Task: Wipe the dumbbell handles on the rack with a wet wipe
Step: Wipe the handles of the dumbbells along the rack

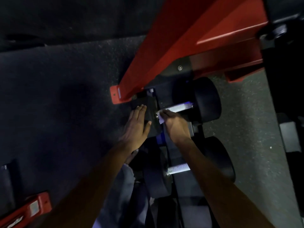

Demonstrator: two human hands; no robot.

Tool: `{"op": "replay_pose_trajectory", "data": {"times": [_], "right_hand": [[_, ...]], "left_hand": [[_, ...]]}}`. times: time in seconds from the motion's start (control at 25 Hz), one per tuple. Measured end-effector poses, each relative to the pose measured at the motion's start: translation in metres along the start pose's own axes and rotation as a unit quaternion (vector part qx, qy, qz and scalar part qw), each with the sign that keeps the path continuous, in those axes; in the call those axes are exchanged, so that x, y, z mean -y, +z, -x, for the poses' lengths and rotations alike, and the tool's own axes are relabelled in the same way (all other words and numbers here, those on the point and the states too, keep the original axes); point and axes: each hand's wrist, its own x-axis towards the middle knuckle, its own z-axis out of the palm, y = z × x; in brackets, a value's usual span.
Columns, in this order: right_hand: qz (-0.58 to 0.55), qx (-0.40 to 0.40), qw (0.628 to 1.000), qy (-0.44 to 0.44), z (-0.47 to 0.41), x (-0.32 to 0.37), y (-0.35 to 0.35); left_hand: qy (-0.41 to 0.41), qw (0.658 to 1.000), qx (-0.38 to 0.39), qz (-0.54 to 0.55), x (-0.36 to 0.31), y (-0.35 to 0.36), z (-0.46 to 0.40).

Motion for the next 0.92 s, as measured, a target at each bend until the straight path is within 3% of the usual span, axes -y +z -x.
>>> {"op": "replay_pose_trajectory", "data": {"times": [0.12,0.2,0.32,0.6,0.76,0.92], "right_hand": [[0.066,0.018,0.996,-0.065,-0.021,-0.006,0.028],[0.107,0.095,0.987,-0.067,-0.029,-0.01,0.036],[0.128,0.119,0.985,-0.012,-0.04,-0.029,0.039],[0.19,0.06,0.977,0.071,-0.033,-0.055,-0.001],[0.196,0.032,0.978,0.06,-0.033,-0.05,-0.001],[0.194,0.063,0.979,-0.001,-0.03,-0.036,0.015]], "left_hand": [[0.02,1.0,0.013,-0.021,0.008,0.008,-0.004],[0.028,0.999,0.019,-0.031,0.01,0.008,-0.006],[0.035,0.998,0.029,-0.043,0.011,0.007,-0.009],[0.03,0.997,0.049,-0.06,0.013,0.007,-0.011],[0.033,0.996,0.043,-0.066,0.013,0.009,-0.012],[0.036,0.996,0.05,-0.068,0.015,0.007,-0.013]]}}
